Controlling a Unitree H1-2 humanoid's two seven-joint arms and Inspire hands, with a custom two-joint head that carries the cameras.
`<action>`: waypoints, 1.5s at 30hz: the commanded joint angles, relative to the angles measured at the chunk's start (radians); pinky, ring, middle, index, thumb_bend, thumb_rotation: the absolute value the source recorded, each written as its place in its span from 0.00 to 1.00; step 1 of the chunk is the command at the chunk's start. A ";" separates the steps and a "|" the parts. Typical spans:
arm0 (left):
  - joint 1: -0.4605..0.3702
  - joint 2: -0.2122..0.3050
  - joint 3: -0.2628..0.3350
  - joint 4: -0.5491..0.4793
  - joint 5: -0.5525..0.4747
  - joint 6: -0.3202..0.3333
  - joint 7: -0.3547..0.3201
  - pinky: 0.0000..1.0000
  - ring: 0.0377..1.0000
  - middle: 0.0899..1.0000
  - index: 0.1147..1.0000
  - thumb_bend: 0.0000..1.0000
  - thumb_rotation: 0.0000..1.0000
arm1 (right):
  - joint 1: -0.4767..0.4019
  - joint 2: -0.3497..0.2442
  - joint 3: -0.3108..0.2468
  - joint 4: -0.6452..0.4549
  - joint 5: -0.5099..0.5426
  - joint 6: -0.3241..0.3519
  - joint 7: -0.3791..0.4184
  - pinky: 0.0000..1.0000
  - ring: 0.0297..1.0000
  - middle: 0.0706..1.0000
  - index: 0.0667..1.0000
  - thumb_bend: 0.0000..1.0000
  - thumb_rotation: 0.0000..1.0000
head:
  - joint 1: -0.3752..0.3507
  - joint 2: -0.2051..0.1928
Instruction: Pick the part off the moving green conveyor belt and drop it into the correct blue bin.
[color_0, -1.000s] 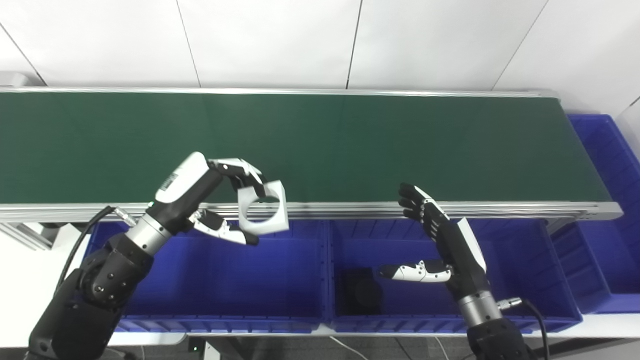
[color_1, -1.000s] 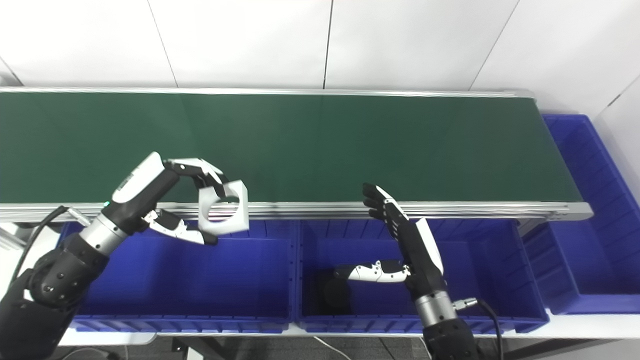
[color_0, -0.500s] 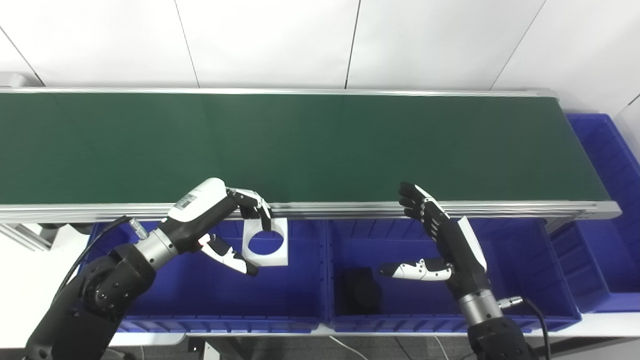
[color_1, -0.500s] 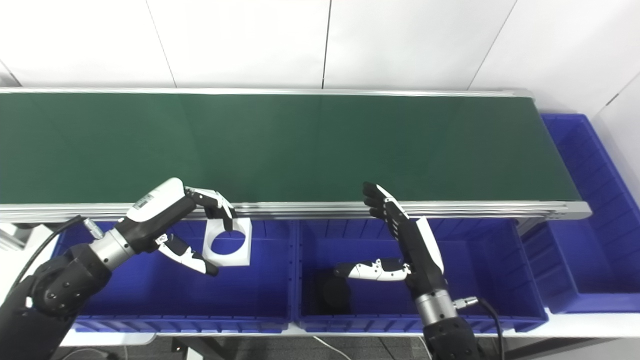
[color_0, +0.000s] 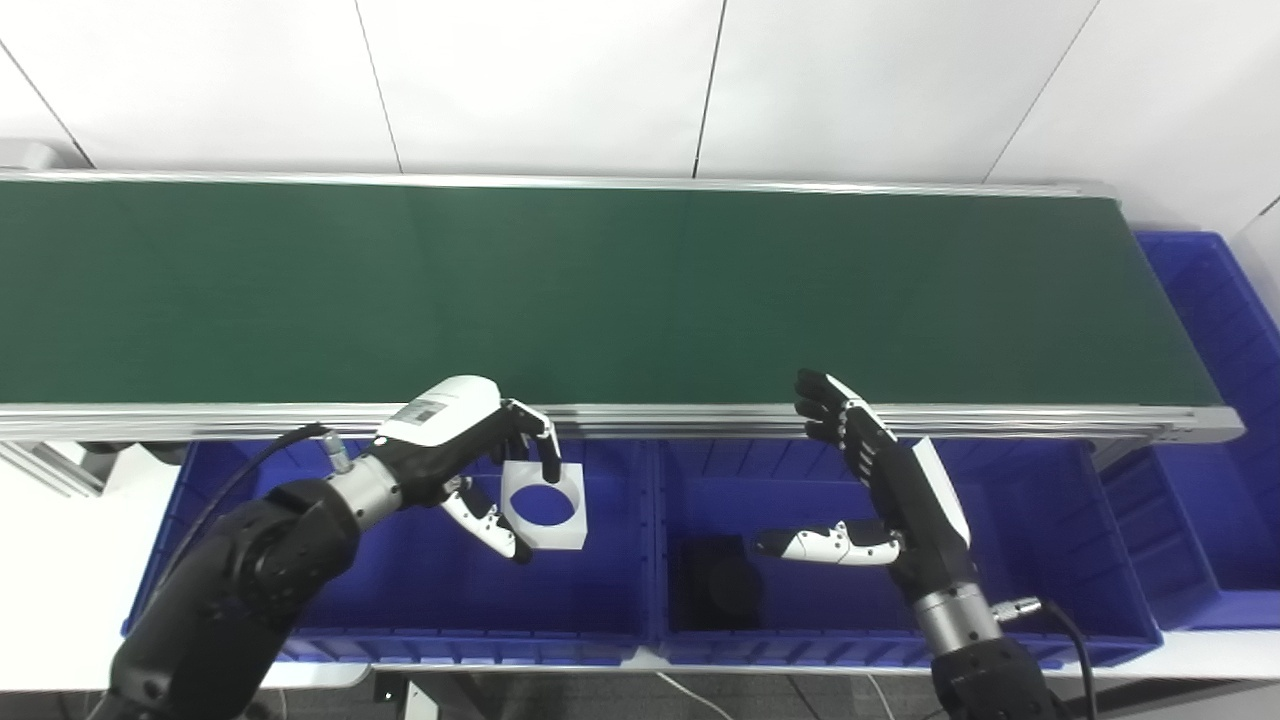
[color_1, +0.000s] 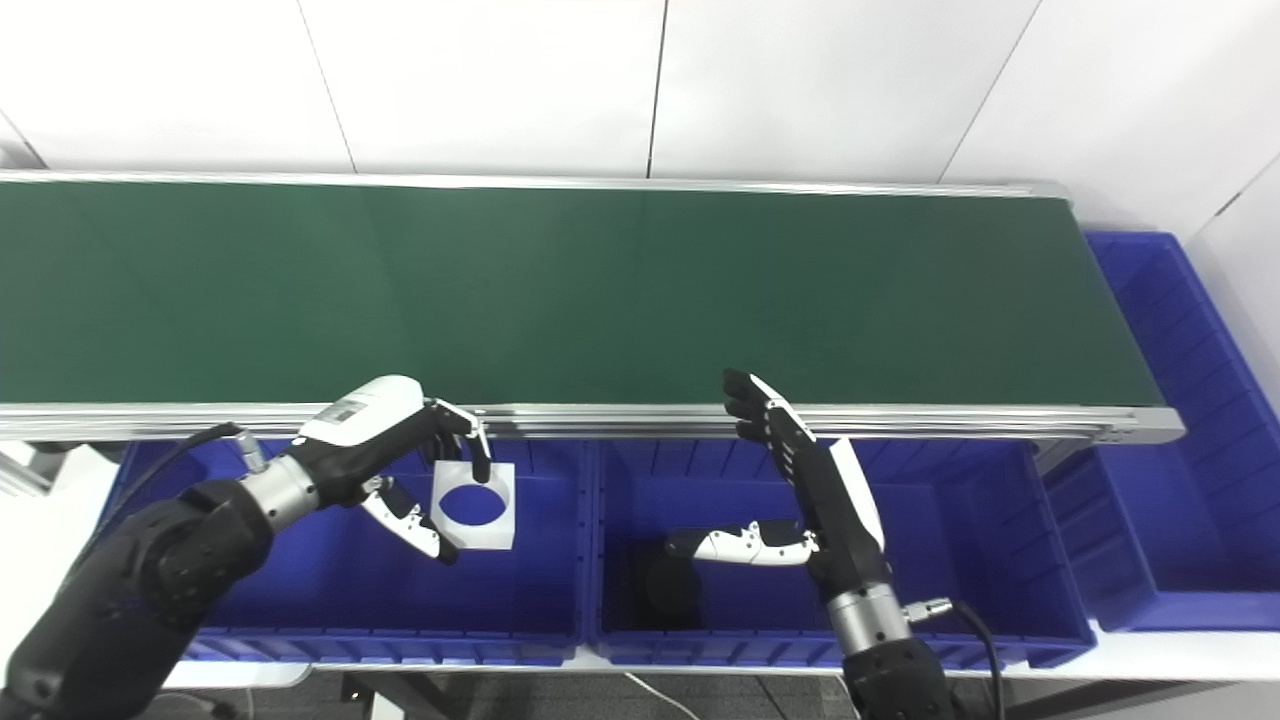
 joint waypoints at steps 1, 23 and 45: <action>-0.040 -0.007 0.001 -0.010 0.027 0.034 0.004 0.44 0.37 0.44 0.50 0.49 0.00 | 0.002 0.002 -0.001 -0.036 0.011 -0.016 -0.003 0.86 0.88 0.89 0.88 0.99 0.21 | 0.001 0.001; -0.083 0.029 -0.089 -0.012 0.174 0.144 -0.098 0.39 0.55 0.73 0.72 0.75 0.19 | -0.002 0.014 -0.001 -0.022 0.005 -0.024 -0.008 0.85 0.88 0.88 0.88 0.99 0.23 | 0.001 -0.007; 0.001 0.060 0.018 -0.180 -0.079 0.123 -0.170 0.57 0.70 0.76 0.72 0.81 0.17 | -0.002 0.017 -0.001 -0.021 0.008 -0.029 -0.008 0.85 0.87 0.88 0.87 0.99 0.21 | -0.005 -0.006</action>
